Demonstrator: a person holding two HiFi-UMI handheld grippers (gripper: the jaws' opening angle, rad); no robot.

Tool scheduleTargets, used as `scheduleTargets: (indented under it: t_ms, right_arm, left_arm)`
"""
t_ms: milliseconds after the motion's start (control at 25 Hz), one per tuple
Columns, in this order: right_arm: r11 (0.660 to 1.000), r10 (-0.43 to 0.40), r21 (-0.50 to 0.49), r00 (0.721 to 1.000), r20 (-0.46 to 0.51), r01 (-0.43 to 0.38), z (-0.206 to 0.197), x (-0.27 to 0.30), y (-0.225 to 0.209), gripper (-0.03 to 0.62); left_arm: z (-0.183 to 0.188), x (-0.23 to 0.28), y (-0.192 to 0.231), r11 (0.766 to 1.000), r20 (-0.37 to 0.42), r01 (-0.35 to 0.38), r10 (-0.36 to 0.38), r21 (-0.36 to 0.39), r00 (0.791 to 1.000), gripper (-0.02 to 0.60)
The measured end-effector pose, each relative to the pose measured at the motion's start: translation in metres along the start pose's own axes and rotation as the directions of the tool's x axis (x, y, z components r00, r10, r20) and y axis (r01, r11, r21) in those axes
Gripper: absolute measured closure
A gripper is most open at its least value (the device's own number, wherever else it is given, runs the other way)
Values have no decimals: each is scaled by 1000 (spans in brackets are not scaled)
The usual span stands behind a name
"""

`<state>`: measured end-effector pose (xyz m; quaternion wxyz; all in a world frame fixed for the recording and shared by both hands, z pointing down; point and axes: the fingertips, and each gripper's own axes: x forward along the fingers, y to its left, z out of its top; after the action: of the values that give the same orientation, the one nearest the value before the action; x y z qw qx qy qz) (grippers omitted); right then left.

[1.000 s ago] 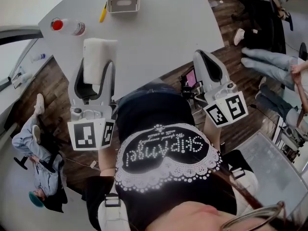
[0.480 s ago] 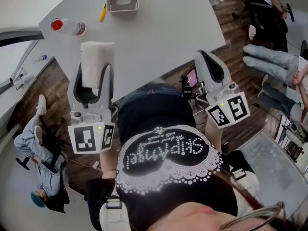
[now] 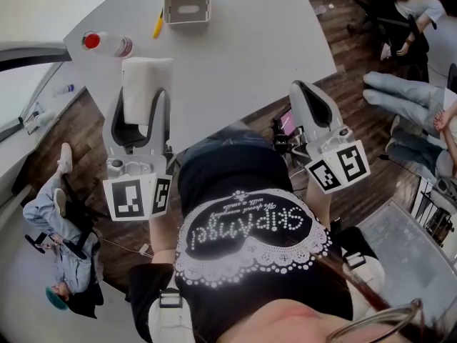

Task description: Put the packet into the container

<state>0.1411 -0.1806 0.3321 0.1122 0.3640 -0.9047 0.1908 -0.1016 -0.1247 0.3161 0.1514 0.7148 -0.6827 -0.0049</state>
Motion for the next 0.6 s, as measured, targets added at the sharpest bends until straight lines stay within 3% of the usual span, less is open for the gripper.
scheduleTargets:
  t_ms: [280,600]
  right_arm:
    - [999,1,33,1000,-18,0,-6,5,-4,592]
    - [998,-16,54,999,-43,18,-8,18,-14,592]
  left_arm:
    - [8,36,6,1000,47,13,-13,15,999,316]
    - [16,104,8,995,114,79,-85,53,990,318]
